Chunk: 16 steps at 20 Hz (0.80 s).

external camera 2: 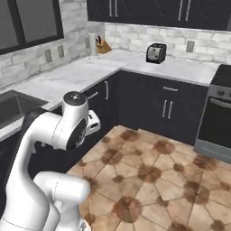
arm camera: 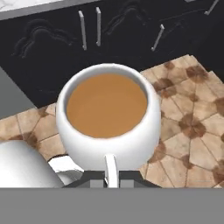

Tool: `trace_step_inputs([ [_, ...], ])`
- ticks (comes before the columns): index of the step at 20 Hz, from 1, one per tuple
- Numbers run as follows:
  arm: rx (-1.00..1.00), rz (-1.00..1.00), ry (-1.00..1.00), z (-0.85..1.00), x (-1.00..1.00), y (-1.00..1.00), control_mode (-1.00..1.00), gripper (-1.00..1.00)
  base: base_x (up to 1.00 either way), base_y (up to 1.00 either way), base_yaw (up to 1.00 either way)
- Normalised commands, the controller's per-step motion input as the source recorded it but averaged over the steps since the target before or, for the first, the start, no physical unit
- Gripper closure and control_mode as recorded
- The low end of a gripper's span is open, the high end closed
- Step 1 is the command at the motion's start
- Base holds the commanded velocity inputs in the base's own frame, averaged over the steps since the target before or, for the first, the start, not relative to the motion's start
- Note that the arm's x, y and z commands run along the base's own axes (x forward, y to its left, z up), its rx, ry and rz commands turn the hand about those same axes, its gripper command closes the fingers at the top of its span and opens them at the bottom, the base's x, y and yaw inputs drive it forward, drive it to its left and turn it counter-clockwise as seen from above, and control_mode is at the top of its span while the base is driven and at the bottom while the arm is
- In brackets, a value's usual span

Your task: Pick up the brewed coffee from the coffee machine and place it next to the breakfast plate on the dining counter.

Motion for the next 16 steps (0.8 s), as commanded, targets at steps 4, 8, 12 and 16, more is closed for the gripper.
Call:
trace_step_inputs([
  [4, 0.00, 0.00, 0.00, 0.00, 0.00, 0.00, 1.00, 1.00, -0.46, 0.19, -0.87],
  [8, 0.00, 0.00, 0.00, 0.00, 0.00, 0.00, 1.00, 1.00, -0.77, 0.19, -0.81],
  [12, 0.00, 0.00, 0.00, 0.00, 0.00, 0.00, 1.00, 1.00, -0.69, 0.13, -0.84],
  [16, 0.00, 0.00, 0.00, 0.00, 0.00, 0.00, 1.00, 1.00, -0.41, 0.00, -0.84],
])
